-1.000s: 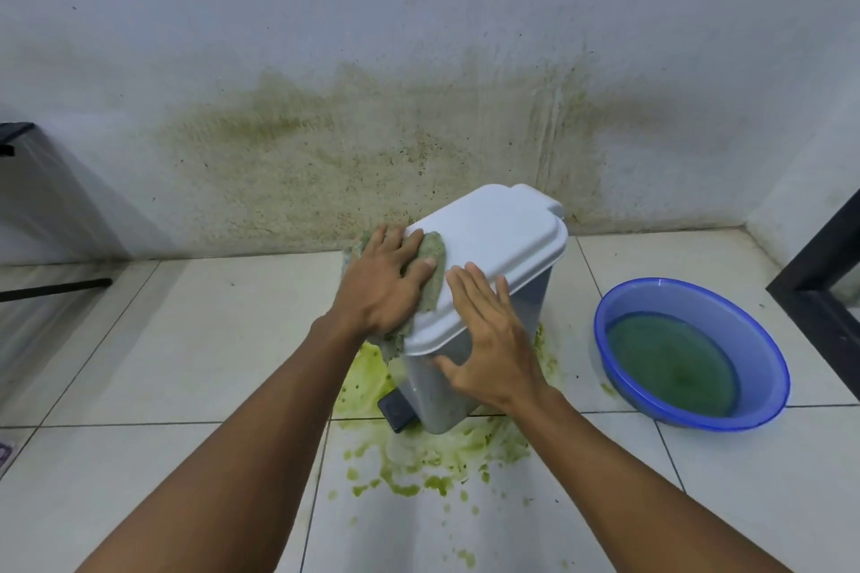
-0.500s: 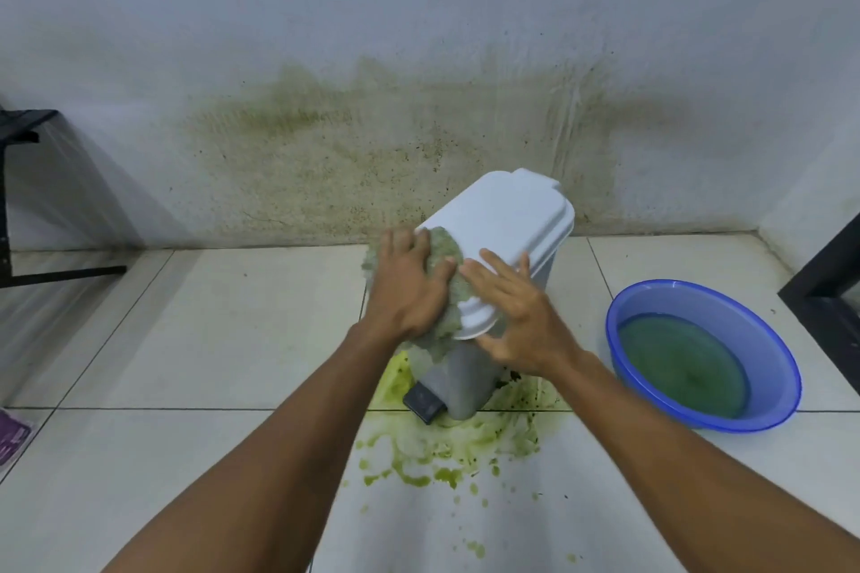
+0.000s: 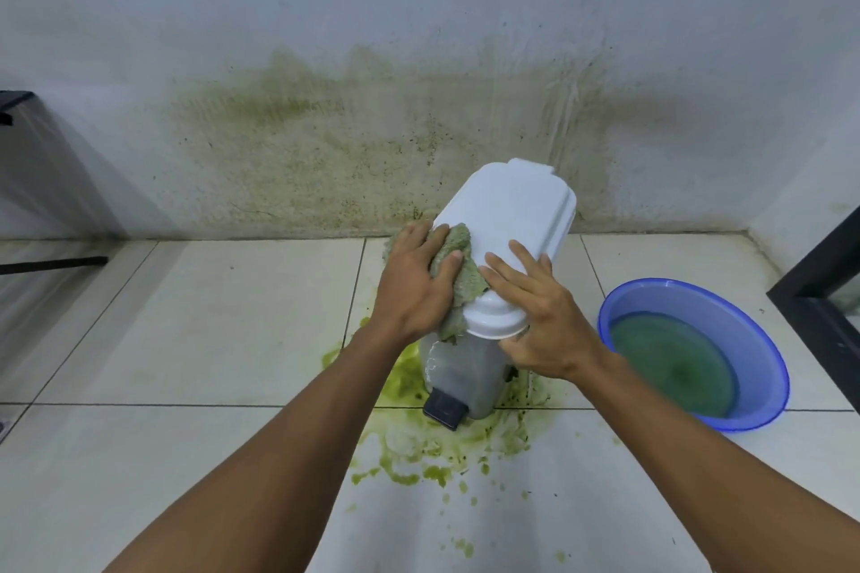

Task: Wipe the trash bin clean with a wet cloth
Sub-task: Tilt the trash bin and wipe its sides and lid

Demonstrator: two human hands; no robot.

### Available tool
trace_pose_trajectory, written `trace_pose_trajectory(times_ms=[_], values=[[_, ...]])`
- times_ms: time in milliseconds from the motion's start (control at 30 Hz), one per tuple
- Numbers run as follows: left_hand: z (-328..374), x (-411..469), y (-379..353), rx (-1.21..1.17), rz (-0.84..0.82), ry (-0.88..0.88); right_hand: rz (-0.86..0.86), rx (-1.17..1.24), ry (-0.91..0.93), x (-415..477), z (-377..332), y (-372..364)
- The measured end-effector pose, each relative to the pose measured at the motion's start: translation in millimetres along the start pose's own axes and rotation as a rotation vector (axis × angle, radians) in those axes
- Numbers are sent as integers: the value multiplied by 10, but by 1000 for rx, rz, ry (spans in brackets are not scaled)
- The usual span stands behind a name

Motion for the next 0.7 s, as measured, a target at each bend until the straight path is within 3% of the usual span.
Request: trace_pose_trajectory(times_ms=[167, 267, 400, 533, 700], values=[[11, 1, -18, 23, 25, 1, -32, -45, -30, -13, -37, 9], [4, -16, 3, 35, 45, -20, 55, -122, -61, 20, -97, -35], [11, -48, 15, 15, 68, -25, 155, -9, -22, -21, -103, -48], [95, -221, -184, 33, 38, -40, 114, 100, 38, -167, 185, 145], [137, -239, -304, 50, 79, -81, 135, 15, -31, -199, 171, 65]])
Point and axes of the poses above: each hand's wrist, its own x-axis towards the middle knuckle, its own y-axis out of the back of the hand, z = x × y, the point moved 6 cm from there along x, towards the middle knuckle, and after that the axes turned 1 degree about z, right-handed, at the moved point
